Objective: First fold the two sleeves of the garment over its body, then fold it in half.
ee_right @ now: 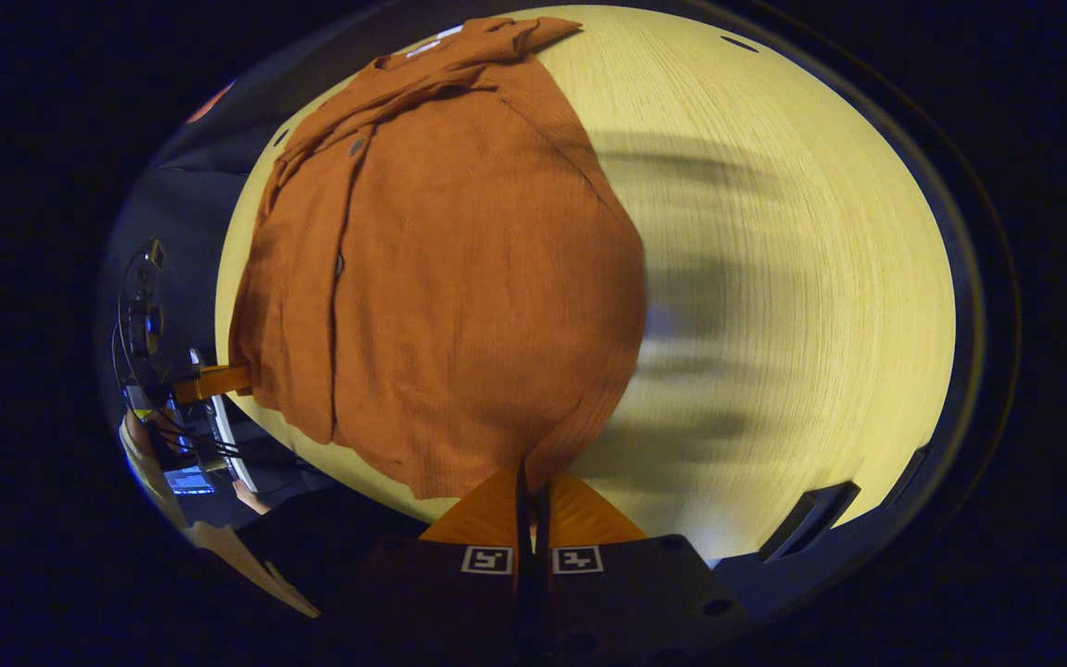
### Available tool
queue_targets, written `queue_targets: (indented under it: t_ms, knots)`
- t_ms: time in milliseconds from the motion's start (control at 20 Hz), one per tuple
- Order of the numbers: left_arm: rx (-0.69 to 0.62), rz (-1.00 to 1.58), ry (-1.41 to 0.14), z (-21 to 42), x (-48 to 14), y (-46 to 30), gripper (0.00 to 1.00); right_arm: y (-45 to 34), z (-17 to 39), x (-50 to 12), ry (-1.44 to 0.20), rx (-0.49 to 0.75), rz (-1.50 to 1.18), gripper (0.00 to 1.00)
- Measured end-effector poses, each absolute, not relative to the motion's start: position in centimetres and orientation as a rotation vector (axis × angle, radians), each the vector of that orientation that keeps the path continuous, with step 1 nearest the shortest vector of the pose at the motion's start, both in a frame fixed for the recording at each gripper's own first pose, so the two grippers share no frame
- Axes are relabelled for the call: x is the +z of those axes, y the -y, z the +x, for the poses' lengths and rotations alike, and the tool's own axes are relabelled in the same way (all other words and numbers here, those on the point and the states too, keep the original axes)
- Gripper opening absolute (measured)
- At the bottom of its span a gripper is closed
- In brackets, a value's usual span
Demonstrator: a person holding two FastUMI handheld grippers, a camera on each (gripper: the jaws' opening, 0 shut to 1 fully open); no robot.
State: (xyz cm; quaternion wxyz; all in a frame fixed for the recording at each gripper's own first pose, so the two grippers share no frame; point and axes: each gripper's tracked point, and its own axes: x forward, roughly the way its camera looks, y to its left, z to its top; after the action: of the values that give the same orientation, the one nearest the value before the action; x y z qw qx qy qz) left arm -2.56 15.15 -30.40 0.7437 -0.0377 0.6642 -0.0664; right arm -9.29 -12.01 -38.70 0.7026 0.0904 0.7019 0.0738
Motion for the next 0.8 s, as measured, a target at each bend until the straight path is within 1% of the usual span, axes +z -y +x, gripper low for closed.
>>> queue_targets:
  t_ms: [100, 250, 450, 700, 800]
  knots:
    - [-0.154, -0.048, -1.44, -1.7, -29.0, -15.3, 0.03, 11.3, -8.2, -36.6, -1.517, 0.197, 0.213, 0.01]
    - [-0.174, -0.072, -1.381, 0.4, -26.2, -14.9, 0.03, 10.3, -6.1, -33.0, -1.447, 0.256, 0.231, 0.01]
    - [-0.191, -0.089, -1.292, 3.9, -22.8, -14.6, 0.03, 8.8, -1.0, -27.8, -1.32, 0.308, 0.214, 0.01]
    - [-0.262, -0.154, -1.17, 10.4, -18.9, -13.6, 0.03, 7.8, 6.0, -23.9, -1.2, 0.331, 0.165, 0.01]
    - [-0.271, -0.174, -1.116, 13.4, -17.6, -13.8, 0.03, 7.1, 9.1, -22.9, -1.142, 0.34, 0.161, 0.01]
